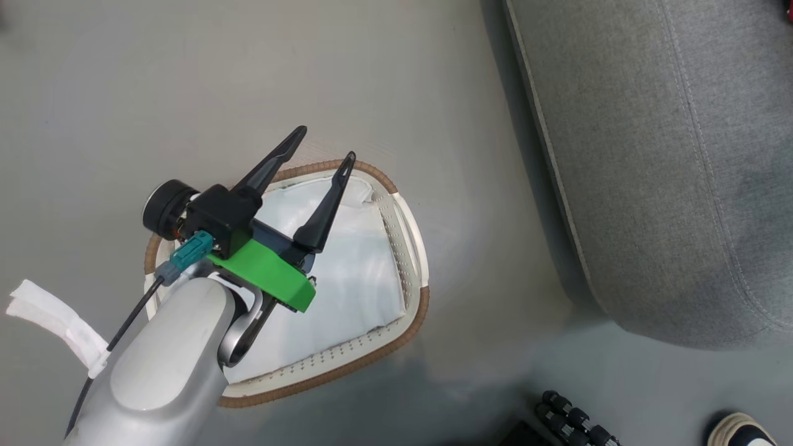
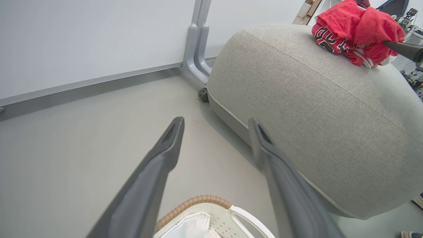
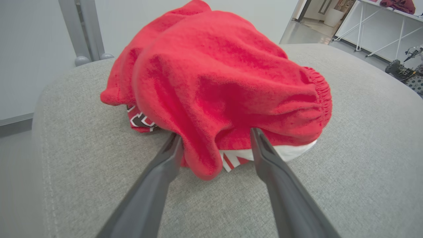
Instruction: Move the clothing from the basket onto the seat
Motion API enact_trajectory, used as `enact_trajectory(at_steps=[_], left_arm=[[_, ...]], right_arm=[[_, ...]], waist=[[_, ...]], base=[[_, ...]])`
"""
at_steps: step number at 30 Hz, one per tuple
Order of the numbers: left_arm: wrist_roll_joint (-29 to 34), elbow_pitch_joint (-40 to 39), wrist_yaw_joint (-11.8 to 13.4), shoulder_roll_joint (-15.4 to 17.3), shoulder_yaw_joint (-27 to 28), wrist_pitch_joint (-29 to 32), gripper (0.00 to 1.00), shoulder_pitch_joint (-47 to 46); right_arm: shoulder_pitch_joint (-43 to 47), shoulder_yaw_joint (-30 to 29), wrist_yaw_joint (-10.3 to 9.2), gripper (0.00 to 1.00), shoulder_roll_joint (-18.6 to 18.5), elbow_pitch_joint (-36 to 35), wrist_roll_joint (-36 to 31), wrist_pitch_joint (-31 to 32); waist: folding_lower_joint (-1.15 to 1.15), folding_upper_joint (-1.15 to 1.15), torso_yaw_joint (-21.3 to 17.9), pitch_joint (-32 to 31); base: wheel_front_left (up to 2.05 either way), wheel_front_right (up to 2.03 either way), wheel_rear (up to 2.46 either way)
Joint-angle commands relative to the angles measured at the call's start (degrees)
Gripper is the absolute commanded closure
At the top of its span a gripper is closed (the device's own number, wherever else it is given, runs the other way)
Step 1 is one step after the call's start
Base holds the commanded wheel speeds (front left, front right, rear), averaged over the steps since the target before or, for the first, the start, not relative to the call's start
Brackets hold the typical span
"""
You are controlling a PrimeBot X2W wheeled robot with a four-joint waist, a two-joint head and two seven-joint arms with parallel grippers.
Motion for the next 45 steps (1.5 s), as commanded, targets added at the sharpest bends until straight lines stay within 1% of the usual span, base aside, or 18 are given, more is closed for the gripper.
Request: enact_trajectory(at_steps=[1, 4, 10, 15, 18, 22, 29, 32, 37, 40, 45], left_arm=[[0.4, 0.6, -0.2, -0.3, 1.2, 0.0, 0.00, 1.2], [0.8, 1.5, -0.2, -0.9, 3.8, 0.0, 0.00, 2.8], [2.7, 2.8, -0.2, -3.0, 10.6, 0.0, 0.00, 6.1], [4.3, 3.5, -0.2, -4.9, 16.3, 0.0, 0.00, 8.7], [5.3, 4.0, -0.2, -6.5, 20.4, 0.0, 0.00, 9.6], [6.5, 4.4, -0.2, -8.6, 23.8, 0.0, 0.00, 10.9], [9.2, 5.3, -0.1, -10.5, 28.6, 0.0, 0.00, 12.1], [10.7, 6.1, -0.1, -11.3, 31.6, 0.0, 0.00, 13.1], [12.8, 7.0, -0.1, -12.0, 34.1, 0.0, 0.00, 14.2], [13.0, 7.7, -0.1, -12.7, 35.3, 0.0, 0.00, 15.4], [13.9, 8.5, -0.1, -13.2, 36.4, 0.0, 0.00, 17.3]], right_arm=[[2.4, 0.7, -0.08, 0.00, 0.7, -1.3, 0.8, -0.3], [5.4, 1.5, -0.08, 0.00, 1.5, -4.2, 1.9, -0.3], [11.0, 4.7, -0.08, 0.00, 5.2, -10.1, 3.2, -0.3], [12.4, 8.8, -0.08, 0.00, 7.6, -12.7, 2.2, -0.3], [11.8, 13.0, -0.08, 0.00, 8.8, -13.7, 1.3, -0.3], [10.2, 16.4, -0.08, 0.00, 9.9, -14.4, 1.7, -0.3], [8.8, 22.2, -0.08, 0.00, 10.8, -13.2, 1.2, -0.3], [9.6, 24.7, -0.08, 0.00, 11.3, -12.1, 0.3, -0.3], [10.9, 26.9, -0.08, 0.00, 11.7, -11.9, -0.5, -0.3], [12.1, 28.0, -0.08, 0.00, 11.7, -11.9, -1.0, -0.3], [14.3, 29.1, -0.08, 0.00, 11.7, -12.1, 0.4, -0.3]], waist=[[0.00, 0.00, 0.6, -3.0], [0.00, 0.00, 1.2, -5.0], [0.00, 0.00, 2.8, -8.7], [0.00, 0.00, 4.5, -10.9], [0.00, 0.00, 5.9, -11.9], [0.00, 0.00, 8.1, -12.9], [0.00, 0.00, 10.8, -14.8], [0.00, 0.00, 11.9, -16.4], [0.00, 0.00, 12.3, -18.2], [0.00, 0.00, 12.4, -19.5], [0.00, 0.00, 12.6, -22.0]], base=[[0.00, 0.00, 0.00], [0.00, 0.00, 0.00], [0.00, 0.00, 0.00], [0.00, 0.00, 0.00], [0.00, 0.00, 0.00], [0.00, 0.00, 0.00], [0.00, 0.00, 0.00], [0.00, 0.00, 0.00], [0.00, 0.00, 0.00], [0.00, 0.00, 0.00], [0.00, 0.00, 0.00]])
